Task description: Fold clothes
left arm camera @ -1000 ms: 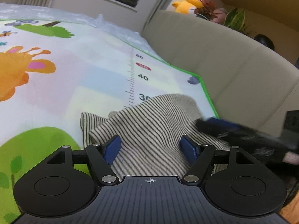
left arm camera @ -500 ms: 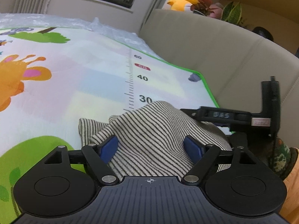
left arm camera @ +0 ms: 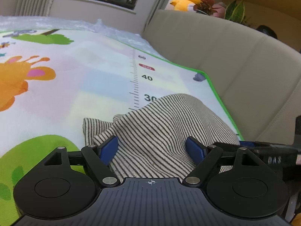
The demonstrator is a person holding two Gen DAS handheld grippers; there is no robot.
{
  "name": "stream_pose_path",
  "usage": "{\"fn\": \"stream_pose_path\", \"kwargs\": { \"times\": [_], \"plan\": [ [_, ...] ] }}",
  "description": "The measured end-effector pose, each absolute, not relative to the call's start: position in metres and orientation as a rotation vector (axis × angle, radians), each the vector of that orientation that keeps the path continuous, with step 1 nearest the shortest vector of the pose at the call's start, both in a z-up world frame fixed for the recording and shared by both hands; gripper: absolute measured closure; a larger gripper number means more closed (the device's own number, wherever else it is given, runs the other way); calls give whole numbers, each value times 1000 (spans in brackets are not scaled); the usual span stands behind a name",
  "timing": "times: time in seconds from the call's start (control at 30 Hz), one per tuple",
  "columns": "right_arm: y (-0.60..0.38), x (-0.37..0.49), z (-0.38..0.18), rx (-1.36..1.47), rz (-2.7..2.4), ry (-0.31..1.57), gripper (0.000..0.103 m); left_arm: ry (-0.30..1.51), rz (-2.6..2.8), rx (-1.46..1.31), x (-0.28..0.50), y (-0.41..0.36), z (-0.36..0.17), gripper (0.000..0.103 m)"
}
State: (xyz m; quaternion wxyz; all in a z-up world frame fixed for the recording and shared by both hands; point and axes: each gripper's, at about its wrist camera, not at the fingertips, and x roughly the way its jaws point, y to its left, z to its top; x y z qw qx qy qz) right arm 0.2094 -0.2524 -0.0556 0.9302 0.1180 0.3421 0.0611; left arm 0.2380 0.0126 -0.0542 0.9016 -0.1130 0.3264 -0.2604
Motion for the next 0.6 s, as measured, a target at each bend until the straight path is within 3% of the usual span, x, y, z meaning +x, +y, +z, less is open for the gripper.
{"fn": "stream_pose_path", "kwargs": {
  "times": [0.33,0.5,0.6],
  "plan": [
    [-250,200,-13,153,70,502,0,679,-538,-256,239,16,-55,16],
    [-244,254,-39,90,74,699,0,681,-537,-253,240,15,-56,16],
    [-249,263,-52,123,99,669,0,683,-533,-258,242,16,-57,16]
  ]
}}
